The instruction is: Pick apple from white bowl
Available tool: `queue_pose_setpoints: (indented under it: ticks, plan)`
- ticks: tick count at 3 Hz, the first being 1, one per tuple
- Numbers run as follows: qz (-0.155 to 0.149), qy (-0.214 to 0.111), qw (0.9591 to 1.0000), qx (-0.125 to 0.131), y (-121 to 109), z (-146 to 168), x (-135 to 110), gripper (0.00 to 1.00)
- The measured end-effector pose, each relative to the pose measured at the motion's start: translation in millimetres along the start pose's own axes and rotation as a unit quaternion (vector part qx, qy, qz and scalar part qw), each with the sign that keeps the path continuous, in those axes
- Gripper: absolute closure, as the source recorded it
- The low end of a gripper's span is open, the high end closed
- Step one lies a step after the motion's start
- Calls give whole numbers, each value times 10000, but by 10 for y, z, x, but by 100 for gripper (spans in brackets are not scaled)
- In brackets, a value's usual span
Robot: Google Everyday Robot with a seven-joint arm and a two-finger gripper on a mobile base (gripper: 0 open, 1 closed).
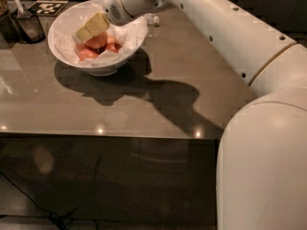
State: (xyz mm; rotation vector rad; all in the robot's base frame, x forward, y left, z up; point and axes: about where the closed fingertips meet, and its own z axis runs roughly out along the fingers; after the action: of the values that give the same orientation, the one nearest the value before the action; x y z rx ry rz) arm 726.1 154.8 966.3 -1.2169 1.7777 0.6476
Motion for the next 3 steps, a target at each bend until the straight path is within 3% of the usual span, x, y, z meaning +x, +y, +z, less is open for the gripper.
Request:
queue_pose_setpoints:
  ticks: [1,3]
  plan:
    - [-24,-283,9996,-19,-54,62,19,0]
    - [69,-461,9989,-3,-25,196,83,0]
